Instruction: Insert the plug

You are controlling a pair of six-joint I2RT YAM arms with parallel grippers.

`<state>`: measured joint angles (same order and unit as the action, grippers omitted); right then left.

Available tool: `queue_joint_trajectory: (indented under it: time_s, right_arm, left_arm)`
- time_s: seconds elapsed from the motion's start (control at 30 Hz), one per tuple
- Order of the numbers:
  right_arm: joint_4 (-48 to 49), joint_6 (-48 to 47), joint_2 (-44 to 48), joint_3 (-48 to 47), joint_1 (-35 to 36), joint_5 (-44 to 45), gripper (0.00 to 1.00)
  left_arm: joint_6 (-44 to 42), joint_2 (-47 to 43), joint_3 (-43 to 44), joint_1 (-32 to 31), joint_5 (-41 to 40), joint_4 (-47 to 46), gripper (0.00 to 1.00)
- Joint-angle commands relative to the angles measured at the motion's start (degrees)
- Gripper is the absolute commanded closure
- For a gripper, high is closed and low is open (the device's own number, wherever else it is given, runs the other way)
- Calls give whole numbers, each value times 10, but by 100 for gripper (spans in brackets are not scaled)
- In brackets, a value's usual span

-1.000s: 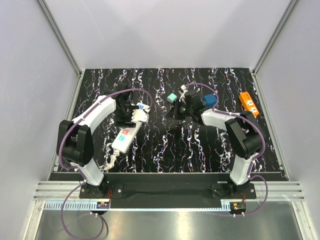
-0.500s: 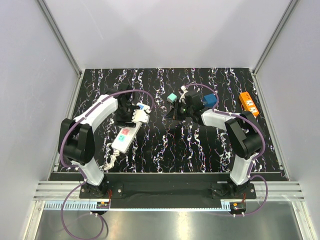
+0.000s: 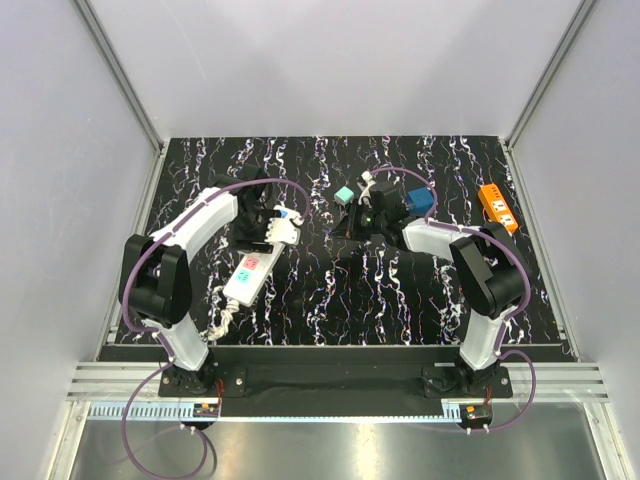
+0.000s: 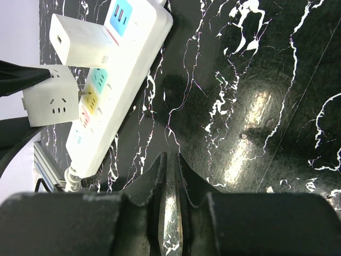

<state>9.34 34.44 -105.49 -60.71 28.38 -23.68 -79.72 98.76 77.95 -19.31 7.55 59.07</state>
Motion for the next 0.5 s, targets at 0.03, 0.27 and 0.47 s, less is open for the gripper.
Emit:
queue_joint_trajectory:
  time_s: [0.03, 0.27, 0.47]
  right_arm:
    - [27, 5, 20, 1, 0, -10, 83]
    - [32, 11, 13, 1, 0, -12, 83]
    - [38, 18, 14, 2, 0, -17, 83]
  left_arm:
    - [-10, 2, 19, -8, 12, 3, 100]
    - [-7, -13, 19, -16, 10, 16, 100]
    - [0, -15, 13, -17, 18, 23, 100]
